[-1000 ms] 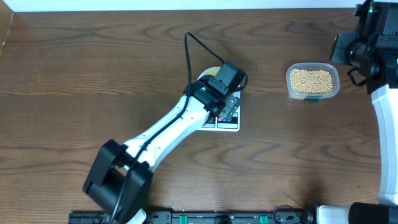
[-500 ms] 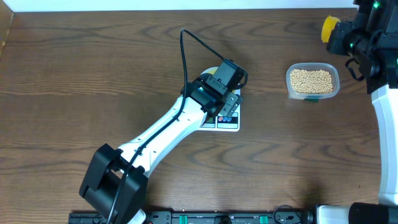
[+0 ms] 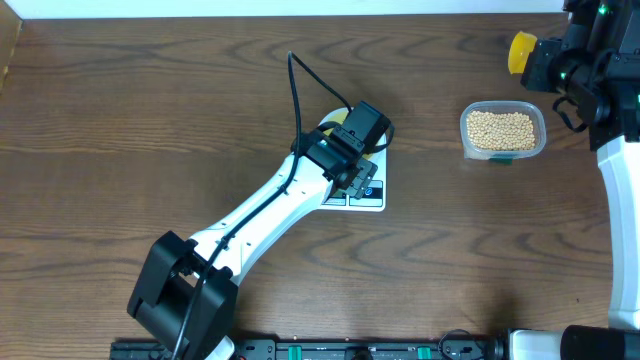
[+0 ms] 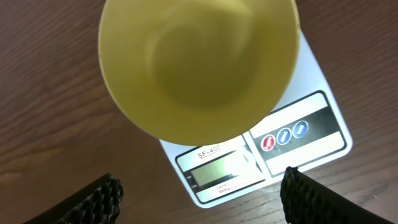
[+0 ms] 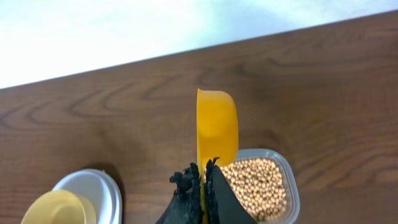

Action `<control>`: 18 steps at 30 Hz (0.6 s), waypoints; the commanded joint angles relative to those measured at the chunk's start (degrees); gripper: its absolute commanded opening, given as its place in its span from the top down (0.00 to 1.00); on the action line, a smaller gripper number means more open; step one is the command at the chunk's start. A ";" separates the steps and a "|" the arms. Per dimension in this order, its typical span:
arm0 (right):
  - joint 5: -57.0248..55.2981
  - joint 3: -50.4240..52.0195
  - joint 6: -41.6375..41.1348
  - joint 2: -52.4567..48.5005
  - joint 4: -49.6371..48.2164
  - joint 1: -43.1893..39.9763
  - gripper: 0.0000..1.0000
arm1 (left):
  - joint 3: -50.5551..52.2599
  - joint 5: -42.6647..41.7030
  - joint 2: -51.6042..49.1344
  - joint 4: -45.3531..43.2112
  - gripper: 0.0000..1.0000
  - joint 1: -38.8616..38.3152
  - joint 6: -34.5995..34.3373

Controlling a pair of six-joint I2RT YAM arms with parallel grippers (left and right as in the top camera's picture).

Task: Scoop item into bowl and weigh 50g on scale

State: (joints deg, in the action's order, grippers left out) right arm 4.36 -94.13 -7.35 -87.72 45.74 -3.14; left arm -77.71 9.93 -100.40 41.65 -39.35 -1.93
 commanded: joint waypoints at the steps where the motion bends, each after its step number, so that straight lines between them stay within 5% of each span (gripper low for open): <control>1: 0.50 -0.17 0.83 -0.04 -1.44 0.24 0.99 | 0.33 6.32 0.52 0.11 0.17 -1.88 -3.30; 18: 0.50 -0.15 1.27 -0.04 -2.58 0.24 0.99 | 8.22 11.80 0.44 -2.64 0.16 -7.34 -11.72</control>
State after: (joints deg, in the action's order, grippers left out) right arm 4.54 -94.13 -7.07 -87.72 43.44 -3.14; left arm -71.40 19.94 -100.40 40.18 -46.92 -11.86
